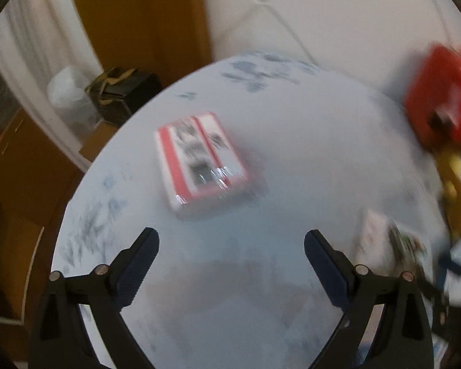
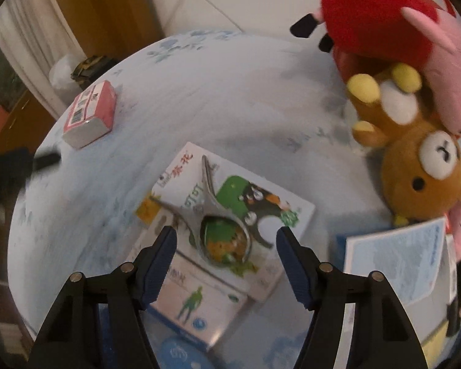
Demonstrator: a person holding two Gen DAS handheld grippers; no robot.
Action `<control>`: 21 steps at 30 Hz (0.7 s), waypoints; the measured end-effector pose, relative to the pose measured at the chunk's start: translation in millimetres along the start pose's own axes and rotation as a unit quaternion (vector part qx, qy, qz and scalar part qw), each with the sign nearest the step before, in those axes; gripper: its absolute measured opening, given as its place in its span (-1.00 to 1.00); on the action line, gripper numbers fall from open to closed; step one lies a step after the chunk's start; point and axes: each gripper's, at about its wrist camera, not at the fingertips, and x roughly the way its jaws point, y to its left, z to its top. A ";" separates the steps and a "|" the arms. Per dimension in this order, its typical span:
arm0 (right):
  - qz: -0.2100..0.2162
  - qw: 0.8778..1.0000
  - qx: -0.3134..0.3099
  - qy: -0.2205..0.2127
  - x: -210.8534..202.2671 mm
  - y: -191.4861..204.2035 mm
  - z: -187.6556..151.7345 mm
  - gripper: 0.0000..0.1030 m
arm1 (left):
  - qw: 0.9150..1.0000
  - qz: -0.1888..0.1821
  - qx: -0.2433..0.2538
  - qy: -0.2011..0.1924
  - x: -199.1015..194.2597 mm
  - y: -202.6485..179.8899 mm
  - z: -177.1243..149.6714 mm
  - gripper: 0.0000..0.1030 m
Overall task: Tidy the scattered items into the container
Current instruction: 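Reach the left tool to the pink tissue pack while the right tool reaches the metal clip, then grasp and lift the tissue pack with the left tool while the right tool grasps the clip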
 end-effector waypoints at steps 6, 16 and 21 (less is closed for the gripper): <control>-0.002 1.000 -0.017 0.015 23.1 -0.6 9.6 0.32 | 0.999 0.016 -0.043 0.020 62.0 15.6 36.2 0.88; 0.011 0.999 -0.042 0.027 36.6 7.4 14.4 0.36 | 0.997 0.053 -0.046 0.034 106.8 12.4 31.4 1.00; 0.020 0.998 -0.042 0.040 44.1 5.8 5.8 0.10 | 0.994 0.016 -0.086 0.059 110.8 28.8 8.7 0.72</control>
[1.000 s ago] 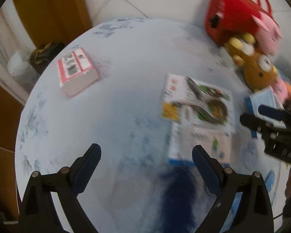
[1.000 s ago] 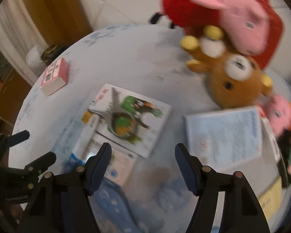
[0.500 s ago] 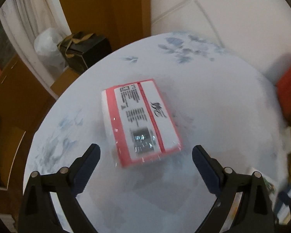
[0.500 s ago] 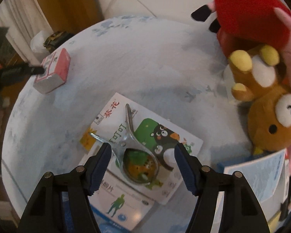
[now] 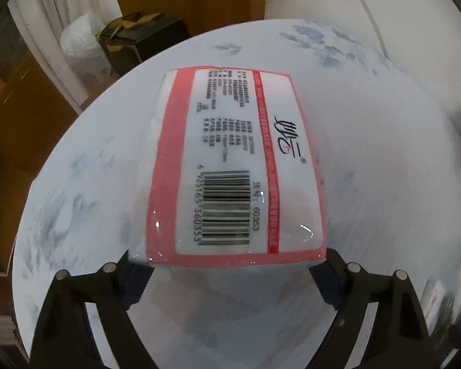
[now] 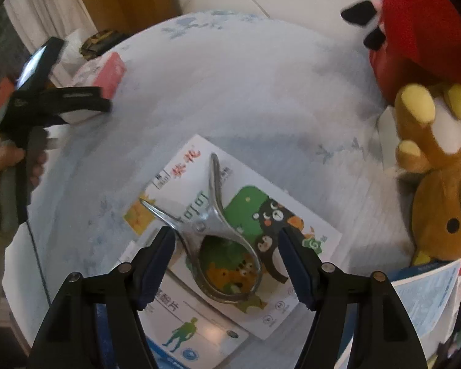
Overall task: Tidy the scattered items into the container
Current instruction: 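Grasp and lift the tissue pack with the left tool while the right tool grasps the clip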
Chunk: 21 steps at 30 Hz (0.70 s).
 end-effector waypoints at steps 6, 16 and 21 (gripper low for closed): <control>-0.008 1.000 0.013 -0.009 4.4 2.4 -1.5 -0.07 | 1.000 -0.007 0.012 -0.006 -18.2 23.7 -50.7 0.72; -0.016 0.999 0.022 -0.019 3.6 7.5 -7.1 -0.07 | 1.000 -0.017 0.024 -0.003 -33.5 40.4 -74.2 0.71; -0.015 0.999 0.030 -0.024 4.0 10.7 -5.0 -0.07 | 0.999 -0.023 0.032 -0.006 -40.3 39.1 -83.3 0.71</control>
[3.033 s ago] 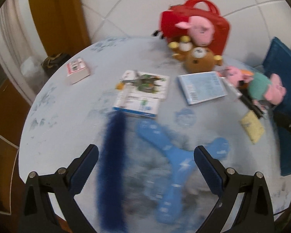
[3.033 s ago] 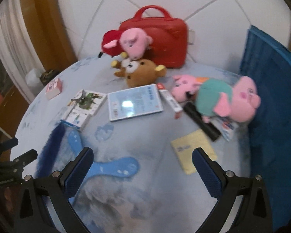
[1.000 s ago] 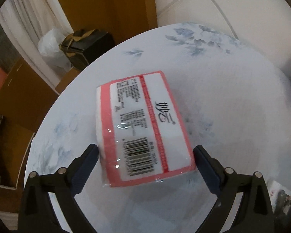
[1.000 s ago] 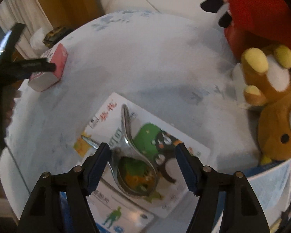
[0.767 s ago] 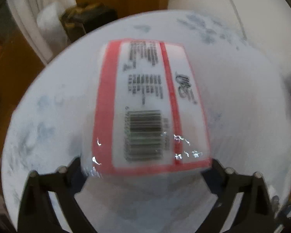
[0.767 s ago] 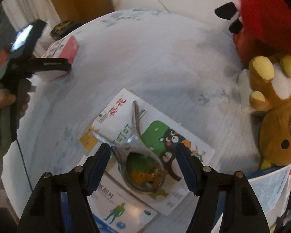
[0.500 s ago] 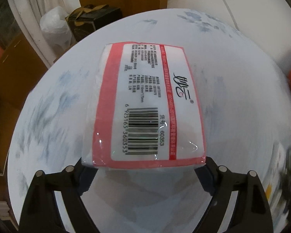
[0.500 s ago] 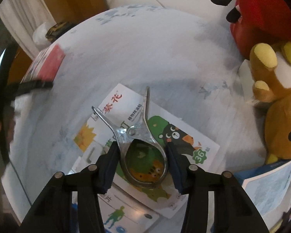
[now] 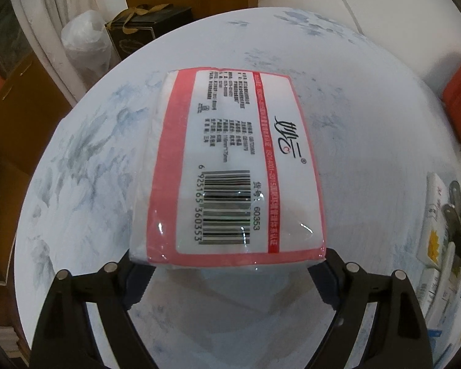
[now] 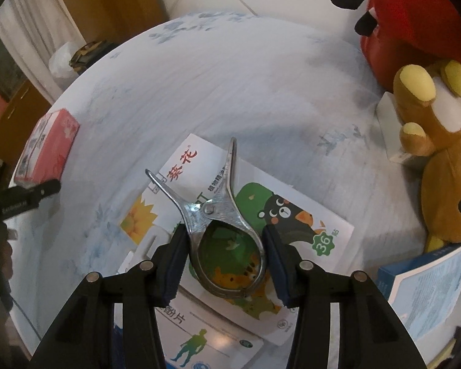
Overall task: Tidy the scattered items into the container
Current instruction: 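Grasp and lift the tissue pack with the left tool while the right tool grasps the clip, then carry the pink tissue pack and metal clip over the blue crate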
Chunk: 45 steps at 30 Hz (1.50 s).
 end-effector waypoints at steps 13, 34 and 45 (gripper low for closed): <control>-0.021 0.998 0.013 -0.052 -64.3 13.2 -5.9 -0.12 | 0.996 -0.054 0.050 -0.057 -98.5 -30.7 -36.0 0.71; -0.052 0.981 0.025 -0.185 -261.7 20.2 -119.1 -0.12 | 0.972 -0.119 0.151 -0.131 -256.2 -126.8 -144.9 0.71; -0.077 0.973 0.036 -0.215 -326.6 -12.2 -191.8 -0.12 | 0.961 -0.143 0.191 -0.141 -301.4 -187.7 -206.9 0.71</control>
